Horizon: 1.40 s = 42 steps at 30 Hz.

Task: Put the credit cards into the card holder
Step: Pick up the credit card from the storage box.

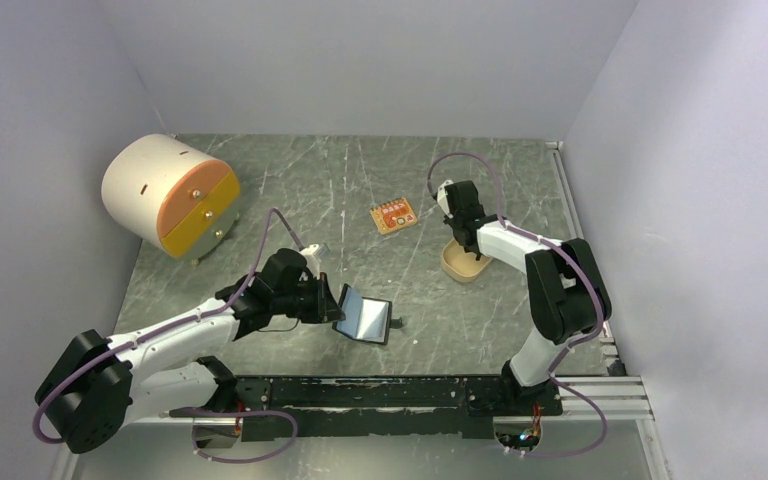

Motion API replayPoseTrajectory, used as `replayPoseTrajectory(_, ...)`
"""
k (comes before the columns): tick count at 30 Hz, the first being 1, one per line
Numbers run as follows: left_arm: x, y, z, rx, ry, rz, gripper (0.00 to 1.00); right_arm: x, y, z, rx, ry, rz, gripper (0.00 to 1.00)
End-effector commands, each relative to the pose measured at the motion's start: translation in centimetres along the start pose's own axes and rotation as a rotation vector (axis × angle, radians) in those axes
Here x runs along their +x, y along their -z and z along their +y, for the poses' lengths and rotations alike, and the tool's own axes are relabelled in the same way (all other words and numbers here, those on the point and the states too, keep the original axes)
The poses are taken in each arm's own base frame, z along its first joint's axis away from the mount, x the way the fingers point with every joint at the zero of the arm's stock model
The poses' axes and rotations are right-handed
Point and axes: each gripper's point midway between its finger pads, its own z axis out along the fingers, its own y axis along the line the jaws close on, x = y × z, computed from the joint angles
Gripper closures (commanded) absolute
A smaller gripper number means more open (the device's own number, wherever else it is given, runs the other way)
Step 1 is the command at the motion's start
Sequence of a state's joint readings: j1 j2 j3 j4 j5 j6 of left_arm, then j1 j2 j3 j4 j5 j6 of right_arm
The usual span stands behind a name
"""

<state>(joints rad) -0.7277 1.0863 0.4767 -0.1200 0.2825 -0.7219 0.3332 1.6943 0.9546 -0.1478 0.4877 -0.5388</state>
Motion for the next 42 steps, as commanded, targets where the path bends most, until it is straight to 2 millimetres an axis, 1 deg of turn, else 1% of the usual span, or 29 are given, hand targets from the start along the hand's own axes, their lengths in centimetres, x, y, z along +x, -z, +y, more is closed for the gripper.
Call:
replayPoseTrajectory(1, -0.4, 0.2, -0.2, 0.011, 0.000, -0.017, 0.91, 0.0, 0.8, -1.9, 0.048, -0.017, 0.003, 0.71)
replayPoseTrajectory(9, -0.3, 0.1, -0.2, 0.012, 0.001, -0.013, 0.91, -0.4, 1.0, -2.1, 0.046, -0.031, -0.007, 0.79)
replayPoseTrajectory(17, -0.4, 0.1, -0.2, 0.011, 0.002, -0.011, 0.91, -0.5, 1.1, -2.3, 0.053, -0.030, -0.005, 0.78)
replayPoseTrajectory(20, -0.3, 0.1, -0.2, 0.010, 0.003, -0.011, 0.91, -0.6, 1.3, -2.5, 0.055, -0.034, -0.008, 0.79)
replayPoseTrajectory(24, -0.3, 0.1, -0.2, 0.012, 0.005, -0.010, 0.91, -0.6, 1.5, -2.9, 0.067, -0.034, -0.008, 0.77)
replayPoseTrajectory(35, -0.4, 0.1, -0.2, 0.012, 0.005, -0.011, 0.91, -0.4, 1.7, -2.6, 0.046, -0.024, -0.003, 0.80)
replayPoseTrajectory(36, -0.4, 0.1, -0.3, 0.013, 0.004, -0.010, 0.91, -1.2, 2.0, -3.3, 0.058, -0.037, -0.021, 0.81)
replayPoseTrajectory(37, -0.3, 0.1, -0.3, 0.013, 0.004, -0.009, 0.91, -1.4, 2.1, -3.5, 0.058, -0.038, -0.026, 0.82)
replayPoseTrajectory(40, -0.3, 0.1, -0.3, 0.014, 0.004, -0.010, 0.91, -1.8, 2.3, -3.3, 0.037, -0.042, -0.040, 0.89)
replayPoseTrajectory(42, -0.3, 0.0, -0.3, 0.016, 0.004, -0.009, 0.91, -1.9, 2.4, -3.2, 0.023, -0.050, -0.042, 0.90)
